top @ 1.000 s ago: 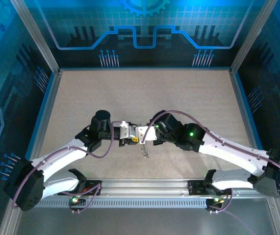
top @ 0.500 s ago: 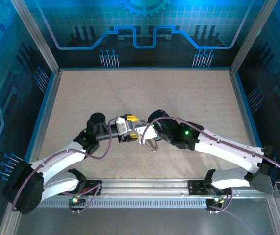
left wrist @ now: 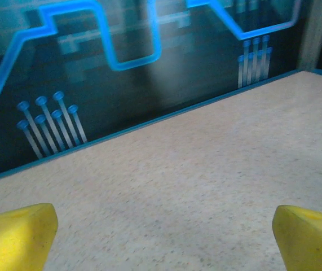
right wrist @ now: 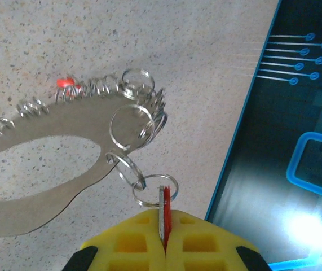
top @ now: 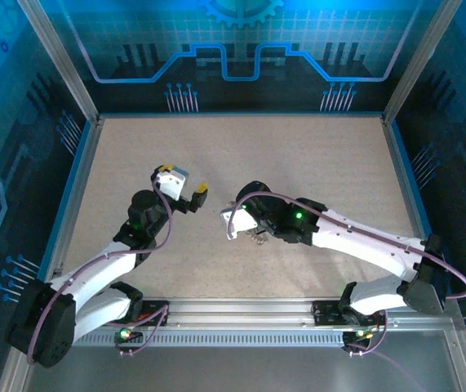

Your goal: Put the keys on the keyring

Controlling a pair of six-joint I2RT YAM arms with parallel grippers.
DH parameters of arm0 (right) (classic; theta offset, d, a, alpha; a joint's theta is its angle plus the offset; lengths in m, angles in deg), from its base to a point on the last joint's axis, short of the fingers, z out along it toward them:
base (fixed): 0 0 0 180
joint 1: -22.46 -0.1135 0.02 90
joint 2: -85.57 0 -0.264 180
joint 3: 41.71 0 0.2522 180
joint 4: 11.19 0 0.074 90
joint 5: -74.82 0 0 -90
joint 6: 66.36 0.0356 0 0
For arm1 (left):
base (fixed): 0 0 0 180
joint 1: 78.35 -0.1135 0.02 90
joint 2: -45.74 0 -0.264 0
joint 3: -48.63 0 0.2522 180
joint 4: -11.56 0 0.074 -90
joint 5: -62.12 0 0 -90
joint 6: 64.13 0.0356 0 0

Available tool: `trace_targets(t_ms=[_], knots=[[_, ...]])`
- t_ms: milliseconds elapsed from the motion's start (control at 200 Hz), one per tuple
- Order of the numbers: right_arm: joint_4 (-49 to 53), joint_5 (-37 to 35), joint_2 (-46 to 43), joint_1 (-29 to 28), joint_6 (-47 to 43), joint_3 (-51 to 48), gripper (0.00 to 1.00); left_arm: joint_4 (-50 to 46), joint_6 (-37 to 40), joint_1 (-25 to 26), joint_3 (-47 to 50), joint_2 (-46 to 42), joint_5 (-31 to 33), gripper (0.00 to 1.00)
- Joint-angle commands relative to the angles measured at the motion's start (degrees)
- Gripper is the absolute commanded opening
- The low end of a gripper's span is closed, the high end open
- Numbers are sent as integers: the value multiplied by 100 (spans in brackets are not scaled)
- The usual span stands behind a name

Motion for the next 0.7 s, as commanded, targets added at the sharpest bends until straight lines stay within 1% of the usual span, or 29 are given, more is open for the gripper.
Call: trace_targets(t_ms=[0,110,245,480,695], knots=[[446,40,174,239,-72,244,0,-224,-320,-30,-87,-62,656,99],[574,344,307,521,-25,278,0,-223,-353,-27,-98,-30,626,99],[723,543,486,905,82,353,0,-253,-279,-27,-99,-4,638,99],[518,873,734,1553,13,278,0,-273,-270,-28,-101,38,614,99],[452,1003,955,2130,-7,206,0,-288,-316,-32,-81,76,580,99]])
